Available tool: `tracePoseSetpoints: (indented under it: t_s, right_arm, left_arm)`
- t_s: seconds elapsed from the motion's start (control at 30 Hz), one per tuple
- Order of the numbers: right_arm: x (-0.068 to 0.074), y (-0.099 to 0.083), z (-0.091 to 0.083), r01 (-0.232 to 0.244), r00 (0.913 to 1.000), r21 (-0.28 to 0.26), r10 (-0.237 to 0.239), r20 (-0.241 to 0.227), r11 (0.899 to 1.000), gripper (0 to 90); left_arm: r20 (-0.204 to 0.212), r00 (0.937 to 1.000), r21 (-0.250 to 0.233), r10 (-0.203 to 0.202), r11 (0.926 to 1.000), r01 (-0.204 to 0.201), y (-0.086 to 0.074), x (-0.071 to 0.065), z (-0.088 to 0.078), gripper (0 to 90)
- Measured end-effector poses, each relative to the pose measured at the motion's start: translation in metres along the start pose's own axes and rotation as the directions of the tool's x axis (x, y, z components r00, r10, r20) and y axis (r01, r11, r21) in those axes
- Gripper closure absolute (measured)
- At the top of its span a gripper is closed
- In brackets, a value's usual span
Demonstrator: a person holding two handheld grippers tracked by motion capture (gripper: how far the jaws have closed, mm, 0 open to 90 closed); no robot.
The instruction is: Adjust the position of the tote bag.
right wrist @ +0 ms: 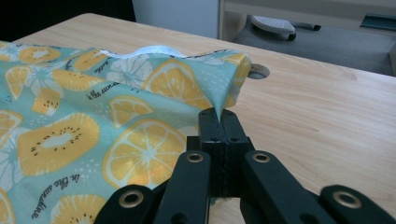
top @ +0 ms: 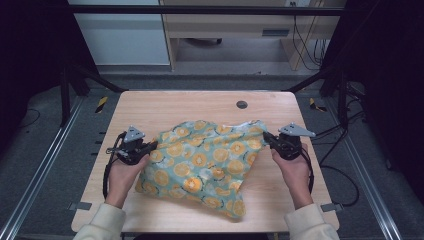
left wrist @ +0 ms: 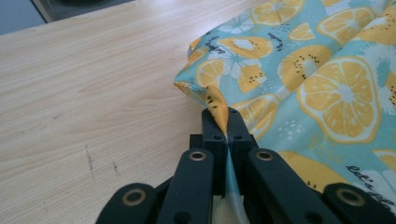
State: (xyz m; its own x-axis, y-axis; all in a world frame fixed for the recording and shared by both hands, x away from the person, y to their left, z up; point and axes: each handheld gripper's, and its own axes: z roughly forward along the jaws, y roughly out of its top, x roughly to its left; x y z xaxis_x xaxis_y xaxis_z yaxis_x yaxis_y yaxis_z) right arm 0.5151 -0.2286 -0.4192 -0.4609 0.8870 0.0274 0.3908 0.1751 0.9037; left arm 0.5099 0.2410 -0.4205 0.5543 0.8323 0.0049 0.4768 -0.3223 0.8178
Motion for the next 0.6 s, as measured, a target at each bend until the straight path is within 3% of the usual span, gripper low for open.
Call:
tracePoseSetpoints:
  t_s: [0.23,0.6]
  right_arm:
    - [0.002,0.01,-0.01,0.0,1.0,-0.054,-0.001,-0.002,0.999,90.0]
    - [0.007,0.017,-0.022,0.027,0.9996,-0.068,-0.027,-0.007,0.997,90.0]
  left_arm:
    - [0.002,1.0,-0.043,0.003,0.9991,-0.003,-0.001,-0.002,-0.011,90.0]
    - [-0.01,0.9996,-0.074,0.025,0.9969,-0.026,-0.002,-0.007,-0.025,90.0]
